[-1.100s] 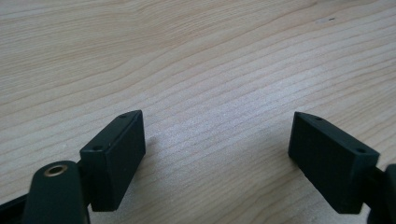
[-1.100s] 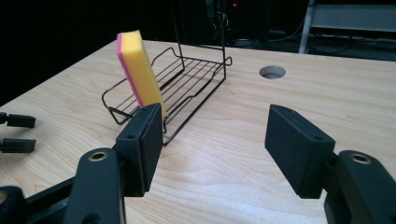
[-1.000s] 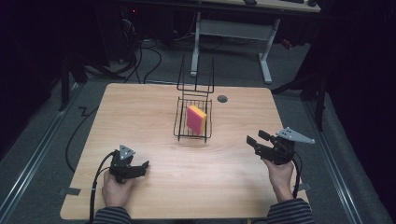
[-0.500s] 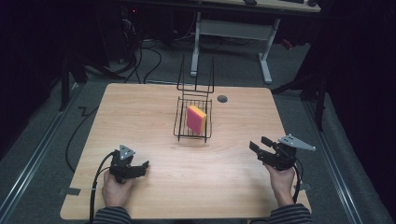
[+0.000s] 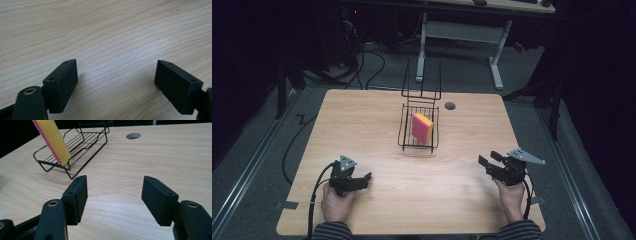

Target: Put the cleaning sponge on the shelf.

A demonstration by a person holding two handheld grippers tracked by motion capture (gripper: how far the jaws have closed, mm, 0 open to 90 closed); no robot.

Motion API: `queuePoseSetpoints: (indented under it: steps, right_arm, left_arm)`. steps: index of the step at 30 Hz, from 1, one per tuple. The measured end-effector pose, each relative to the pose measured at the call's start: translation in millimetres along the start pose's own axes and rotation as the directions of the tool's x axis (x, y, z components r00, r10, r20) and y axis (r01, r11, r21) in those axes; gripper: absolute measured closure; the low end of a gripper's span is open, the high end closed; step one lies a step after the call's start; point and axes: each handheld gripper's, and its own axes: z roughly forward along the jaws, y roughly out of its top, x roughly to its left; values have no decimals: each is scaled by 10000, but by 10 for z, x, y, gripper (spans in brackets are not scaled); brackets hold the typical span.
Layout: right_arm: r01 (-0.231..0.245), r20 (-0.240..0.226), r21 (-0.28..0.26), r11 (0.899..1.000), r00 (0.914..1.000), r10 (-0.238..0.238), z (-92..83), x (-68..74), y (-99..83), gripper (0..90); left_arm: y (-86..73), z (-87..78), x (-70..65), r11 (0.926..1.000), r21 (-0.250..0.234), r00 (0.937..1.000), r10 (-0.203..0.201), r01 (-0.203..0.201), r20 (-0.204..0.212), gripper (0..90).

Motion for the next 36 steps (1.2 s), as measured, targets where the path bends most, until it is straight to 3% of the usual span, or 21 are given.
queuePoseSetpoints:
  steps: [16,32,36]
  right_arm:
    - [-219,164,427,9989,9996,212,112,-41,-138,385]
    - [82,608,940,9955,9980,-139,230,-80,-248,385]
    - [370,898,1198,9921,9948,-480,273,-73,-276,385]
  left_arm:
    - [0,0,0,10000,0,10000,1,-1,-1,193]
    - [0,0,0,10000,0,10000,6,-6,-4,193]
    - [0,0,0,10000,0,10000,5,-5,-5,193]
